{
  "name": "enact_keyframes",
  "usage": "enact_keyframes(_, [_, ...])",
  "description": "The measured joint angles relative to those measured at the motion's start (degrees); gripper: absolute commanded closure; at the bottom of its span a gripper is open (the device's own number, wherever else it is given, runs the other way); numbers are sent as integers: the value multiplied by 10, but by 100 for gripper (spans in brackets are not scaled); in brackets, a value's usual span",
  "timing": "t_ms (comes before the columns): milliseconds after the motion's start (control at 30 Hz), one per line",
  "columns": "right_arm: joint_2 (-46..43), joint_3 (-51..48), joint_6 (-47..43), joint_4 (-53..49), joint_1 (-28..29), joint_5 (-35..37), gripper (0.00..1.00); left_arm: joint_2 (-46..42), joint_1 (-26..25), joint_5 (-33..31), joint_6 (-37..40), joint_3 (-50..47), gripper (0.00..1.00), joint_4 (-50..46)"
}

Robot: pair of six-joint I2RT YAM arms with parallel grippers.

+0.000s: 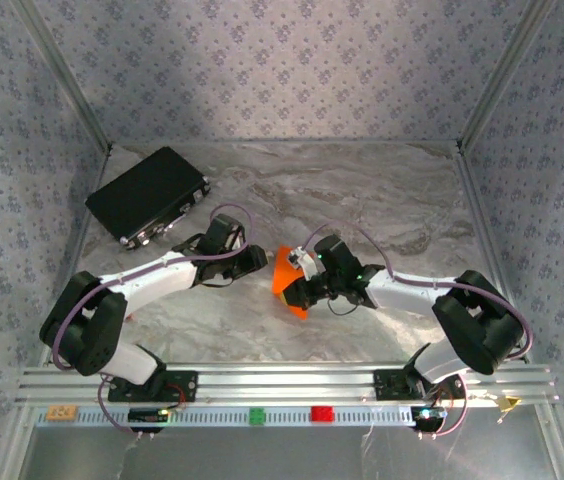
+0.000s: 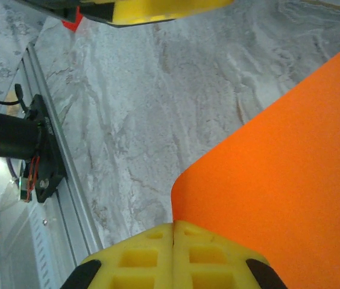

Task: Fold a paper plane with a square sheet of paper (pick it up from the middle)
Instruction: Third fold the triangle at the center of the table.

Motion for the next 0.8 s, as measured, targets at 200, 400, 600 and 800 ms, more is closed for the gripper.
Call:
enact_keyframes(200, [0, -10, -2, 5, 1, -8, 98, 35, 0, 41, 20, 43, 78, 4])
enact_keyframes(400, [0, -21, -2, 5, 0, 2, 98, 111, 0, 96, 31, 97, 82, 18])
enact_keyframes(600, [3, -25, -2, 7, 0, 14, 98, 194, 0, 141, 31, 149, 85, 19])
enact_keyframes(800, [3, -28, -2, 7, -2, 22, 98, 251, 0, 160, 33, 173, 89, 15])
